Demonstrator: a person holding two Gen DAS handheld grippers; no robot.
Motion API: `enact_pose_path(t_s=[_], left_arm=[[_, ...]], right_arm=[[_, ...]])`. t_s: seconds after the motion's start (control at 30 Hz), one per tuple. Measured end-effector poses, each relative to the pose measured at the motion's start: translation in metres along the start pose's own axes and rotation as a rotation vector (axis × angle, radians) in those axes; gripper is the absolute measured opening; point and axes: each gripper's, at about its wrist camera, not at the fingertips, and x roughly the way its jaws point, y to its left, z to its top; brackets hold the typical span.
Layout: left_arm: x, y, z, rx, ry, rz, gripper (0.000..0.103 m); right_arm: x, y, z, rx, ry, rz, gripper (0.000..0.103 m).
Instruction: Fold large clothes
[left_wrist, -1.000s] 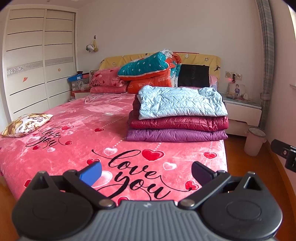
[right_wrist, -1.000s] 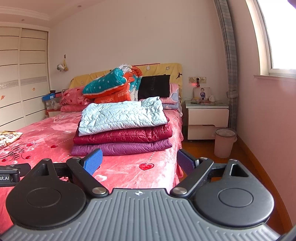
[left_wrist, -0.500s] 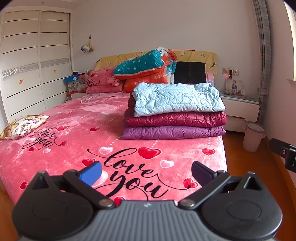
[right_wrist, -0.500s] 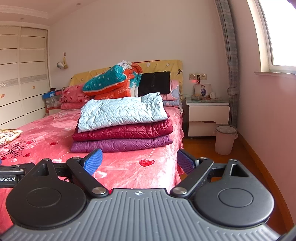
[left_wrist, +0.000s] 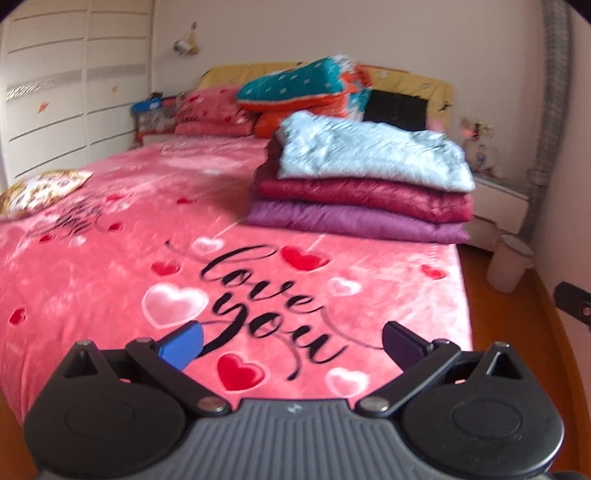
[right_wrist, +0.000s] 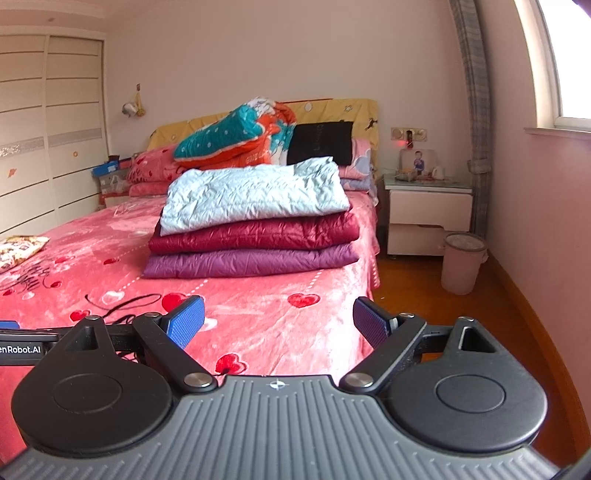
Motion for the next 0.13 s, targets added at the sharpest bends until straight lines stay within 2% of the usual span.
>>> enact_pose_path(t_s=[0.13], left_arm=[[0.028,0.021,-0.005,-0.059,0.022,0.113,0.102]], right_arm=[[0.026,0.002,-0.004,-0.028,0.02,0.042,0.103]])
